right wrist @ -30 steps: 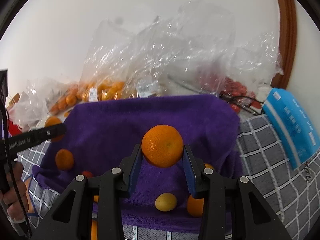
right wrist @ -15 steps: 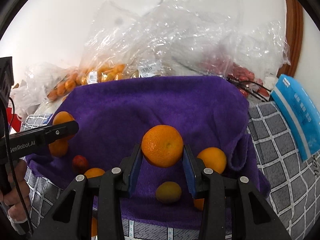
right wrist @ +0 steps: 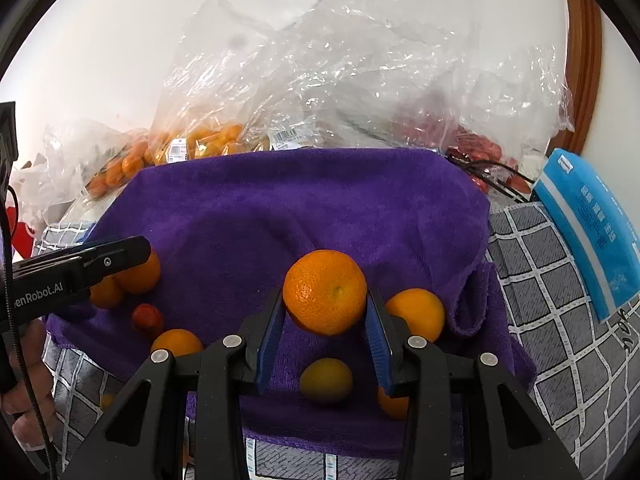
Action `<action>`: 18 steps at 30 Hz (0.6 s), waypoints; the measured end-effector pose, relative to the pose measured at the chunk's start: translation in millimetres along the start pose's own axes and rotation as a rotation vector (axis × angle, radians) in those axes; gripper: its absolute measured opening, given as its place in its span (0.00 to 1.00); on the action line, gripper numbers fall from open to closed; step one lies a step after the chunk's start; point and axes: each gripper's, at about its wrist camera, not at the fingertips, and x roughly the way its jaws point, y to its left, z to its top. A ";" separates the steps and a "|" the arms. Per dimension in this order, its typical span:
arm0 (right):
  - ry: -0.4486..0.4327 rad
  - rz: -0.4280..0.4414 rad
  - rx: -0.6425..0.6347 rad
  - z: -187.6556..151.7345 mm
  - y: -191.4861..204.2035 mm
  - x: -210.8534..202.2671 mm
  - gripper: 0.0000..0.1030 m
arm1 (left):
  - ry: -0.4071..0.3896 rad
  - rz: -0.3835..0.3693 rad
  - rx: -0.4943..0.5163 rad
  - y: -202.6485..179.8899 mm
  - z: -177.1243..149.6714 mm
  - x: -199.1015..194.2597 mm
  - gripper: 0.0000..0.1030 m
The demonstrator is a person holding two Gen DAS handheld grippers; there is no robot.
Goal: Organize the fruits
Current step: 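Lower the oranges onto the towel and open both tools, then move both open tools back to the fruit beside the towel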
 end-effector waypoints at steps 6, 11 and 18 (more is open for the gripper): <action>-0.015 -0.001 -0.008 -0.3 1.6 -4.8 0.46 | 0.006 -0.005 -0.005 -1.6 1.3 -5.0 0.42; -0.048 0.015 0.007 2.7 0.7 -19.2 0.58 | -0.035 0.015 0.017 -8.3 1.0 -23.6 0.48; -0.077 0.032 0.029 -4.3 7.4 -49.6 0.58 | -0.059 0.037 -0.035 8.7 -11.4 -55.6 0.50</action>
